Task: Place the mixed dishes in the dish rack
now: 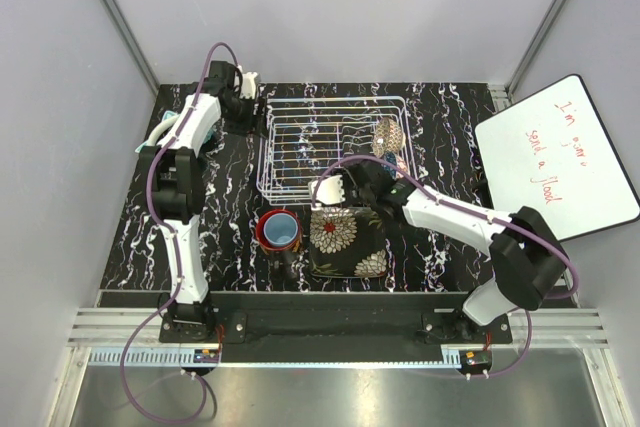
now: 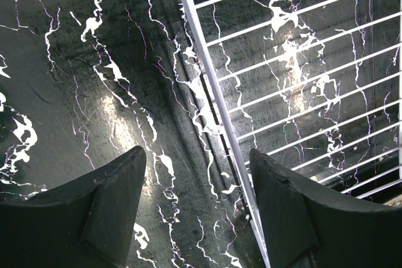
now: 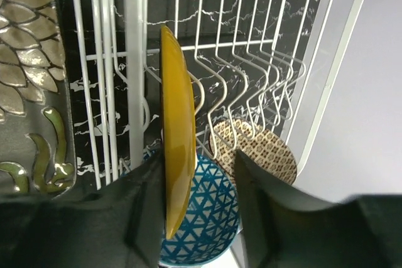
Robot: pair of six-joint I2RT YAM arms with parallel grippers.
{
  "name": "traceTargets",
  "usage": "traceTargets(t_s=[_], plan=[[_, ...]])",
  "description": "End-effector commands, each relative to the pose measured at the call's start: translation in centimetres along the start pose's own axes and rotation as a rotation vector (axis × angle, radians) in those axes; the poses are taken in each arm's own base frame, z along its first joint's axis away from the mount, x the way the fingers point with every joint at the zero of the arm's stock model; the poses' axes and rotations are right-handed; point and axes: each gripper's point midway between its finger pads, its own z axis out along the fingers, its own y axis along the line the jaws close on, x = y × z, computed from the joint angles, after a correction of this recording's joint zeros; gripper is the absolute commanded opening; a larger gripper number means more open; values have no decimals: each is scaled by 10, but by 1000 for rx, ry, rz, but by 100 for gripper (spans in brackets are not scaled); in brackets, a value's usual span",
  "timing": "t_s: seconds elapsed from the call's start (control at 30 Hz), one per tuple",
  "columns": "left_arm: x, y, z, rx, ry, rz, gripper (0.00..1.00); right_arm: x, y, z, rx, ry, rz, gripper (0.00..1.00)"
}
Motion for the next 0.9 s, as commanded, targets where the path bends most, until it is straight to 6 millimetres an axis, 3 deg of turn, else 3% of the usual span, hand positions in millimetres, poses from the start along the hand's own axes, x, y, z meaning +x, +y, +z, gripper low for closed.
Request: traceTargets(t_s=[0.0,0.03,0.07,0.1,0.3,0.47,0.6,0.63,0.67,0.7,0.73,0.77,0.83,0.87], plan=[[-11,2,-15,-6,-49,13,70,-14,-44,-21,127,-1,60,62],[-12,2,-16,-9,-53,19,71,-11,-48,-25,146,23,73,68],[-14,2,-20,-14,-60,23,71,-10,-51,-32,155,30,81,90],[-15,1,-22,-13,-63,32,72,-9,-51,-38,143,44,84,99],[-25,-9,-49,7,-82,107,73,-3,-60,-81,185,114,251,100],[-31,-11,-79,-29,-117,192,75,16,-83,-132,335,204,606,100],[-37,-21,-110,-44,-161,289,76,25,-51,-148,297,231,852,99],[-39,-28,-125,-45,-189,320,76,25,-40,-149,308,223,1003,100],[-39,-36,-130,-38,-196,373,76,29,-16,-142,261,255,1049,100],[-34,-39,-132,-34,-189,398,76,30,3,-138,207,269,1129,100],[-32,-52,-144,-27,-211,442,76,14,22,-134,84,207,1207,100],[-28,-59,-146,-15,-209,500,76,13,45,-128,10,213,1254,100],[-4,-77,-140,19,-165,569,76,5,57,-127,-50,175,1409,100],[1,-83,-148,8,-172,636,76,10,73,-124,-80,193,1449,100]])
